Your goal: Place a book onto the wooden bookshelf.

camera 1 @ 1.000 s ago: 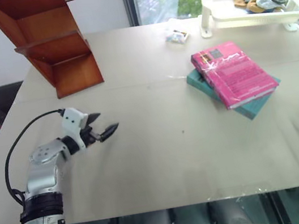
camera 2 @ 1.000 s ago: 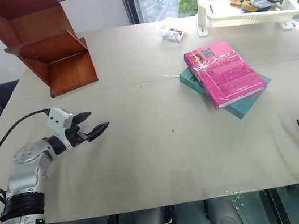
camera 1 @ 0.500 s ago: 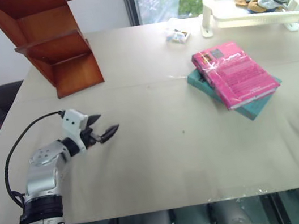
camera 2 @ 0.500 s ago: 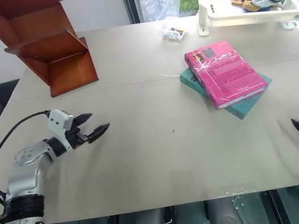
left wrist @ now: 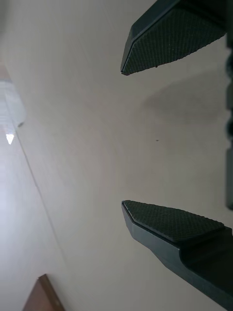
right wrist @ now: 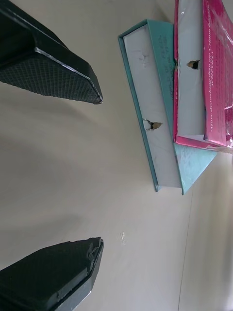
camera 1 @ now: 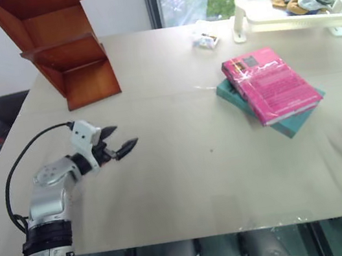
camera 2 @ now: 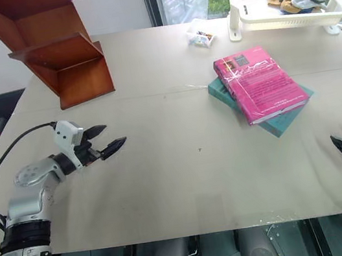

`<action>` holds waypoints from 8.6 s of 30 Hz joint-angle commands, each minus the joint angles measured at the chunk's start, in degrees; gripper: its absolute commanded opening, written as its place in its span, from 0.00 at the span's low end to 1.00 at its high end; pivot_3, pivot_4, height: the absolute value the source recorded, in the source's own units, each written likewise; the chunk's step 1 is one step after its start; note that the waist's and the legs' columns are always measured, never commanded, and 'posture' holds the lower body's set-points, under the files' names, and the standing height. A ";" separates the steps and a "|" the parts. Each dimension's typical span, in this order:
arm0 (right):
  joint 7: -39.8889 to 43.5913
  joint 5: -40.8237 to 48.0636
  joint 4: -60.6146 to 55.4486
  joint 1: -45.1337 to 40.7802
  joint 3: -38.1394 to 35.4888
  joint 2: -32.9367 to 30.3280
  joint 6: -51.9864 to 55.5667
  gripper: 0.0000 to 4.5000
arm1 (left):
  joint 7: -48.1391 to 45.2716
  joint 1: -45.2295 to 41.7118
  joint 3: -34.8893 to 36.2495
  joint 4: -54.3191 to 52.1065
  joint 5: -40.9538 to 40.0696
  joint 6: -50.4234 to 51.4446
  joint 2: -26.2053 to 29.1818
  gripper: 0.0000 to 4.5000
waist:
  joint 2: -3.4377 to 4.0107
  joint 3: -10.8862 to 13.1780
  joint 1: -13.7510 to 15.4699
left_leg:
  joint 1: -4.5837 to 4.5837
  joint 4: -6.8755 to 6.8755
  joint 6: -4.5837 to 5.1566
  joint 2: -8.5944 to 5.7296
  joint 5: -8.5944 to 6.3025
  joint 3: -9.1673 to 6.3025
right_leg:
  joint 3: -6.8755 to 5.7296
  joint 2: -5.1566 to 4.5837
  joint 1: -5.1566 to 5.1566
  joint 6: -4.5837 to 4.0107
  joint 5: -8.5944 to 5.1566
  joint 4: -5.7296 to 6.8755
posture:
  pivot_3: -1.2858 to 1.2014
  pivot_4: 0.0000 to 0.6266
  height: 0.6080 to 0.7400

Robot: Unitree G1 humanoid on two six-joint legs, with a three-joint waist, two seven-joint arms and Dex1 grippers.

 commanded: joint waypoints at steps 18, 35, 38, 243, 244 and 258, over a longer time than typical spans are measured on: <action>-15.84 3.50 15.16 -35.22 0.78 2.95 11.09 1.00 | -23.16 -10.74 -1.50 -14.48 -15.01 14.79 13.63 0.99 | 0.28 0.24 -0.78 | 0.01 0.06 0.00 0.04 0.01 0.08 | 0.15 0.52 -0.05 0.01 0.00 0.04 | 0.52 0.24 1.00; -5.92 -7.17 45.25 -48.85 7.58 2.28 7.74 1.00 | -21.85 -10.13 0.41 -13.21 -13.59 13.14 15.08 0.99 | 0.25 0.37 -1.65 | -0.04 0.01 0.00 0.06 0.01 0.20 | 0.25 0.57 -0.14 0.01 -0.01 -0.01 | 0.52 0.24 1.00; -2.48 -9.02 44.85 -48.88 9.97 3.43 8.14 1.00 | -22.06 -10.28 0.19 -12.80 -13.12 12.82 15.42 0.99 | 0.25 0.38 -1.69 | -0.02 0.01 0.00 0.10 0.01 0.20 | 0.27 0.63 -0.14 0.01 -0.01 -0.01 | 0.52 0.24 1.00; 32.51 33.78 5.32 -29.62 -3.80 -25.86 47.76 1.00 | -3.91 -60.97 -17.37 25.84 30.74 -35.72 13.07 0.02 | 0.26 1.09 0.42 | -1.94 1.44 0.04 0.00 0.01 -0.73 | -0.66 0.68 -1.33 0.06 -0.01 0.83 | 0.52 0.24 1.00; 32.51 33.76 5.31 -29.59 -3.87 -25.96 47.79 1.00 | -3.33 -61.49 -17.45 26.18 31.19 -35.68 13.10 0.02 | 0.26 1.09 0.24 | -1.93 1.48 0.05 0.00 0.01 -0.73 | -0.65 0.69 -1.33 0.06 -0.01 0.89 | 0.52 0.24 1.00; 32.51 32.15 5.33 -30.52 -3.06 -24.64 46.74 1.00 | 8.31 -69.34 -25.46 39.23 51.19 -34.11 21.02 0.02 | 0.28 1.10 0.14 | -1.86 1.58 0.06 0.03 0.01 -0.70 | -0.58 0.76 -1.36 0.07 -0.01 1.03 | 0.52 0.24 1.00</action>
